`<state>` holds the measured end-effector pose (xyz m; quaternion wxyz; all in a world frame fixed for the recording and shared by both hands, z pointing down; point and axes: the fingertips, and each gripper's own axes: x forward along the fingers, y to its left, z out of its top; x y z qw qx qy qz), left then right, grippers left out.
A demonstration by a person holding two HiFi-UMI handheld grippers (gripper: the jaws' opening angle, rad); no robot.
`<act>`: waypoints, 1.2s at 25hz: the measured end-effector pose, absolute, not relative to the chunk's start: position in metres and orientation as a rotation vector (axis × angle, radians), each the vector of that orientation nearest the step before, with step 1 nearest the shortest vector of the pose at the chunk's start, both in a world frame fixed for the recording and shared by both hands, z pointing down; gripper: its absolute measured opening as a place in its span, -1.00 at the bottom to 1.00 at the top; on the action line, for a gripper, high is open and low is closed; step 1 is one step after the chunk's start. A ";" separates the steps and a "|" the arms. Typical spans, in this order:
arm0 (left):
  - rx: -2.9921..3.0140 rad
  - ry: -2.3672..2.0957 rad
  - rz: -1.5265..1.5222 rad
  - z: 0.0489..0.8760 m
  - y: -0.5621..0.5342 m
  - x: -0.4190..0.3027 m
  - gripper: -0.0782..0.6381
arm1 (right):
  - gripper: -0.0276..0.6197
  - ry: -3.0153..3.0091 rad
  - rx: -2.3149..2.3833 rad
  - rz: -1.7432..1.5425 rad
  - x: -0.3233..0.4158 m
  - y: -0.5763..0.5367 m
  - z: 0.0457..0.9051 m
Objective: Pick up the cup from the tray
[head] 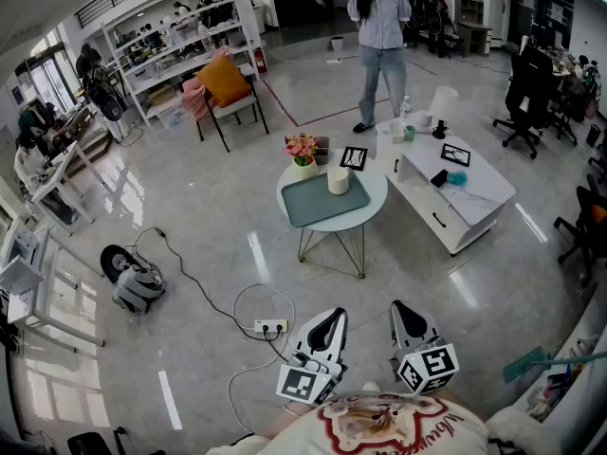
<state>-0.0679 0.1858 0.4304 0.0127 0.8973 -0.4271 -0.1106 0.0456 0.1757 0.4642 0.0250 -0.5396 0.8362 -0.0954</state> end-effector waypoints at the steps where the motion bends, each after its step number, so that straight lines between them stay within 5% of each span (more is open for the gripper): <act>1: 2.801 -1.334 -0.349 0.431 0.185 -0.067 -0.73 | -0.83 2.583 -1.668 -0.295 0.047 0.175 0.465; 30: 2.782 -1.360 -0.370 0.431 0.179 -0.011 -0.73 | -0.83 2.542 -1.642 -0.209 0.103 0.163 0.451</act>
